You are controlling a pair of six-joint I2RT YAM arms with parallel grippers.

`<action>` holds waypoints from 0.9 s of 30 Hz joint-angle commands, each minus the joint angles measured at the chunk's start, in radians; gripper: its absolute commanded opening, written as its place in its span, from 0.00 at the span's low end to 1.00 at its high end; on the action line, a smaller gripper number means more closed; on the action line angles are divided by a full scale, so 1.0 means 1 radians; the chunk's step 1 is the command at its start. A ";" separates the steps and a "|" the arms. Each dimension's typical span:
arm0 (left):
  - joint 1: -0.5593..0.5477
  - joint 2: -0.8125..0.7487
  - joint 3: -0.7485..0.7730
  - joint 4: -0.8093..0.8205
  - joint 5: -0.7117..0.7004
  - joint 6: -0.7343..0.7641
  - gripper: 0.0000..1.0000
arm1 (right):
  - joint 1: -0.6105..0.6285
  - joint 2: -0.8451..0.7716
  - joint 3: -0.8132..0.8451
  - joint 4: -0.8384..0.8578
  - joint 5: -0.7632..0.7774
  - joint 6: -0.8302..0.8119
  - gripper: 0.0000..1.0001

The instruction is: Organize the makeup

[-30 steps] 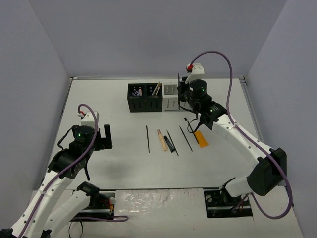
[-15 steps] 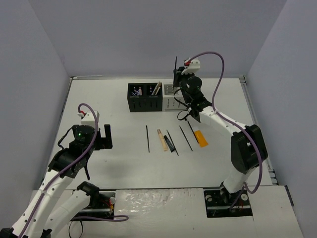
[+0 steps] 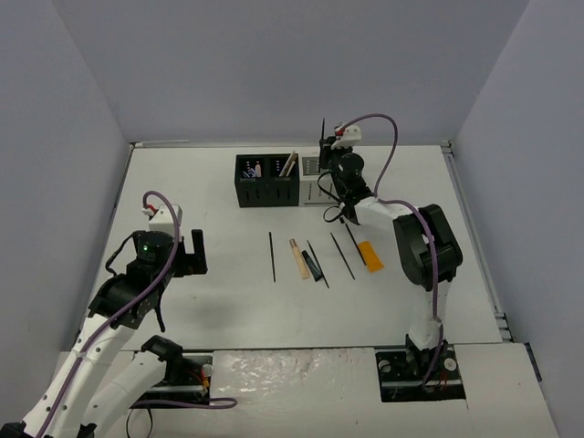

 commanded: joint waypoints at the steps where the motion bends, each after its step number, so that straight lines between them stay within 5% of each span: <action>1: 0.011 0.008 0.003 0.066 0.020 0.011 0.97 | -0.001 0.000 0.012 0.167 -0.024 -0.010 0.00; 17: 0.014 0.003 0.003 0.069 0.017 0.014 0.97 | 0.002 -0.047 -0.045 0.099 -0.080 -0.021 0.09; 27: 0.014 -0.009 0.002 0.069 0.019 0.015 0.97 | 0.004 -0.158 -0.108 0.004 -0.119 -0.037 0.26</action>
